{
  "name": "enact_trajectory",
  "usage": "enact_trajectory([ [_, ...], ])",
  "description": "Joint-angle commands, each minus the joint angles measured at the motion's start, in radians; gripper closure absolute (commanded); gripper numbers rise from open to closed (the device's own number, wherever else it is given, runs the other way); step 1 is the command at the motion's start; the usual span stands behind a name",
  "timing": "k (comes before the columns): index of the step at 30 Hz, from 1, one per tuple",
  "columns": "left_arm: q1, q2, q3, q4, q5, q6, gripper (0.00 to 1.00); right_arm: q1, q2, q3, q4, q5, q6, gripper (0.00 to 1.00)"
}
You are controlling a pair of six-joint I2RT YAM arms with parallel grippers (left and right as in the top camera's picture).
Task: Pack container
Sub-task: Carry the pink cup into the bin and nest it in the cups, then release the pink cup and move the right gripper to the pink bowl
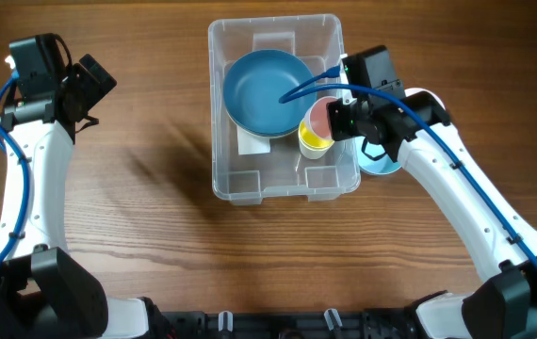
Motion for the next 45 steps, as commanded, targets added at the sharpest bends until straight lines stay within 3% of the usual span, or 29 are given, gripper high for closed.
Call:
enact_trajectory([
  [1,0.005,0.008,0.008,0.000,-0.010,0.000,0.00,0.002,0.000,0.013,-0.009,0.018,-0.020,0.96],
  [3,0.005,0.008,0.008,0.000,-0.010,0.000,0.00,0.002,0.000,0.013,-0.006,0.017,-0.020,0.93],
  [4,0.005,0.008,0.008,0.000,-0.010,0.000,0.00,0.002,0.000,0.013,-0.004,0.017,-0.020,0.82],
  [5,0.005,0.008,0.008,0.000,-0.010,0.000,0.00,0.002,0.000,0.013,-0.001,0.017,-0.020,0.62],
  [6,0.005,0.008,0.008,0.000,-0.010,0.000,0.00,0.002,0.000,0.013,0.003,0.017,-0.019,0.55],
  [14,0.005,0.008,0.008,0.000,-0.010,0.000,0.00,-0.003,-0.005,0.015,0.057,0.035,-0.003,0.49],
  [16,0.005,0.008,0.008,0.000,-0.010,0.000,0.00,-0.018,-0.012,0.026,0.055,0.116,0.061,0.37],
  [21,0.005,0.008,0.008,0.000,-0.010,0.000,0.00,-0.111,-0.036,0.063,0.048,0.219,0.096,0.27],
  [35,0.005,0.008,0.008,0.000,-0.010,0.000,0.00,-0.447,-0.027,0.076,0.027,0.139,0.171,0.26],
  [45,0.005,0.008,0.008,0.000,-0.010,0.000,0.00,-0.468,0.091,0.075,0.042,0.103,0.164,0.24],
])
